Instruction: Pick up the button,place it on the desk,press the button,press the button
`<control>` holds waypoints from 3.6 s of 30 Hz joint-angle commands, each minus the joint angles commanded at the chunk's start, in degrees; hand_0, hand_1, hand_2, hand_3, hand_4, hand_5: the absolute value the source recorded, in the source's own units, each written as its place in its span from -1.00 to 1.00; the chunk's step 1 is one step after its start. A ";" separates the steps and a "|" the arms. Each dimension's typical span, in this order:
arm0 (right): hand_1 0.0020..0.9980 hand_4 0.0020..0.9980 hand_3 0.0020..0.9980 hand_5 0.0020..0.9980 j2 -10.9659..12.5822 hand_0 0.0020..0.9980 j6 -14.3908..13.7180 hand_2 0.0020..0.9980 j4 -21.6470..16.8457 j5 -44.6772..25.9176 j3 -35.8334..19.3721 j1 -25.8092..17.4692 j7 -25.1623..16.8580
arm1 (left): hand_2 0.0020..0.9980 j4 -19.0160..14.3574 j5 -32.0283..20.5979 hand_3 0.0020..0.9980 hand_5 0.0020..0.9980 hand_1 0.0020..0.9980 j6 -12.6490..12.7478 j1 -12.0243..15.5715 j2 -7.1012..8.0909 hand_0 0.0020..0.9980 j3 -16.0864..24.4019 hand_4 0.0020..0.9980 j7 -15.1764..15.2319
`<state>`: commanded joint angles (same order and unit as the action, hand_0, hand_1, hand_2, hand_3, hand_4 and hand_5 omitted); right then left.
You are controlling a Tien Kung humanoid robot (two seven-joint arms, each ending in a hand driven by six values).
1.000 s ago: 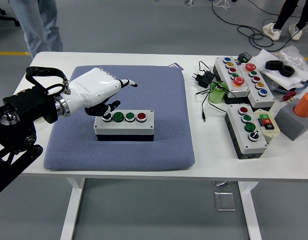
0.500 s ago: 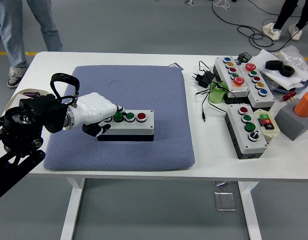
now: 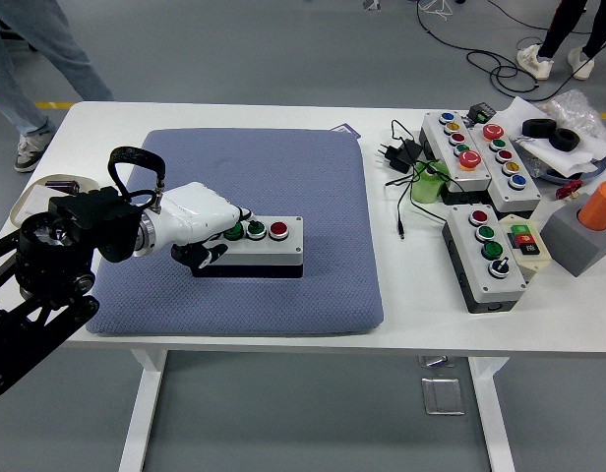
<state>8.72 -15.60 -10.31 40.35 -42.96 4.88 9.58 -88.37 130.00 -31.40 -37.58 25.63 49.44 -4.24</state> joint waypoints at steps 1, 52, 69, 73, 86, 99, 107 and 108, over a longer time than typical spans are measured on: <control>-0.03 -0.45 0.16 -0.95 0.02 0.26 0.00 0.09 0.00 0.12 -0.10 0.02 0.02 | -0.80 0.49 0.00 0.78 -1.00 -0.83 0.09 -0.13 -0.17 -0.64 -0.06 -0.04 0.01; -0.04 -0.45 0.16 -0.95 0.12 0.26 -0.02 0.08 0.00 0.85 -0.59 0.53 0.15 | -0.82 5.24 0.00 0.76 -1.00 -0.84 0.87 -3.75 -4.44 -0.66 -3.29 -0.06 0.41; -0.04 -0.45 0.16 -0.95 0.18 0.26 -0.04 0.08 0.00 0.97 -0.62 0.04 0.14 | -0.82 5.85 0.00 0.76 -1.00 -0.84 0.68 -3.18 -4.16 -0.66 -5.07 -0.06 0.43; -0.04 -0.45 0.16 -0.95 0.20 0.26 -0.05 0.08 0.00 0.97 -0.61 -0.09 0.12 | -0.80 4.13 0.00 0.77 -1.00 -0.82 3.41 -2.55 -4.10 -0.65 -2.00 0.01 0.30; -0.05 -0.44 0.16 -0.96 0.18 0.26 -0.05 0.08 0.00 1.24 -0.97 0.03 0.15 | -0.20 3.23 -9.27 0.98 1.00 -0.27 21.83 0.45 -4.46 -0.59 13.51 0.80 -5.03; -0.05 -0.44 0.16 -0.96 0.06 0.26 -0.04 0.08 0.00 1.34 -1.14 0.12 0.29 | 0.99 16.70 -40.93 1.00 1.00 0.81 49.64 4.88 -4.91 0.64 16.83 0.60 4.66; -0.05 -0.44 0.16 -0.96 0.00 0.26 -0.01 0.08 0.00 1.10 -1.04 0.16 0.32 | 1.00 20.39 -59.87 1.00 1.00 0.84 48.72 7.33 -4.14 0.69 18.30 0.56 6.91; -0.05 -0.44 0.16 -0.96 0.00 0.26 0.00 0.08 0.00 1.08 -1.03 0.16 0.32 | 0.95 20.55 -62.48 0.95 1.00 0.81 48.55 7.41 -4.13 0.66 18.36 0.53 7.00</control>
<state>8.72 -15.61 -10.31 41.43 -43.99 5.05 9.90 -67.83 67.52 17.15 -30.17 21.50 67.79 2.76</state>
